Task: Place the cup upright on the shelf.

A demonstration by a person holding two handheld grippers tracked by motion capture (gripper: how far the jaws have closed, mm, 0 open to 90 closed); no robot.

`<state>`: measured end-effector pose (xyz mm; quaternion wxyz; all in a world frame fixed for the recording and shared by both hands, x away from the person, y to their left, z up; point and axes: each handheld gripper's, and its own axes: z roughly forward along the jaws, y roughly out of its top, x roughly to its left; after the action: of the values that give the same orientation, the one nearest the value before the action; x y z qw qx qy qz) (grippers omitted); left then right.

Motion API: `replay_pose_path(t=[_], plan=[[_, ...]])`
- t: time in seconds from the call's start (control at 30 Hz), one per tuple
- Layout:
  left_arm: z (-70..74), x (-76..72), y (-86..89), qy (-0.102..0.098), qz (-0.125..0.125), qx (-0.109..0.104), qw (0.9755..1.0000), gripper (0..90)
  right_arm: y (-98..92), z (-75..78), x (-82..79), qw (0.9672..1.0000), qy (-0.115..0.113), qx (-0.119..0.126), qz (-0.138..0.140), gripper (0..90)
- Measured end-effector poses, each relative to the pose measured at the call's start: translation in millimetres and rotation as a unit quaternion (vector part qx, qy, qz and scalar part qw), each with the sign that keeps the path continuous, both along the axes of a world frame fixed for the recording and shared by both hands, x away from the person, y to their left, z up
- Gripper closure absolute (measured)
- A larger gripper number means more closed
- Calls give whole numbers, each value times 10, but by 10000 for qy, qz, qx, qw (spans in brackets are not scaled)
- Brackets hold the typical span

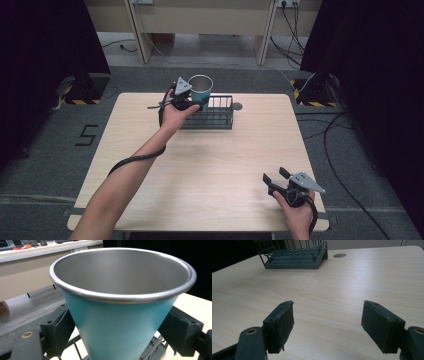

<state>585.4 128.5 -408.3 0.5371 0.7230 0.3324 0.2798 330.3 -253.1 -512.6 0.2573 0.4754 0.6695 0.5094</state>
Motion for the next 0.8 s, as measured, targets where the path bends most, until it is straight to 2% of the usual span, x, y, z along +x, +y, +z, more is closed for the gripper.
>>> replay_pose_path(t=[0.2,0.57,0.8], plan=[[-79,58,-41,160,74,8,9998,171,8,-1,-1,10000,2,11,12,267],[-171,89,-88,409,58,93,9991,171,16,0,-3,10000,18,3,33,267],[-220,105,-111,592,96,244,9979,170,17,-1,0,10000,11,-7,56,268]])
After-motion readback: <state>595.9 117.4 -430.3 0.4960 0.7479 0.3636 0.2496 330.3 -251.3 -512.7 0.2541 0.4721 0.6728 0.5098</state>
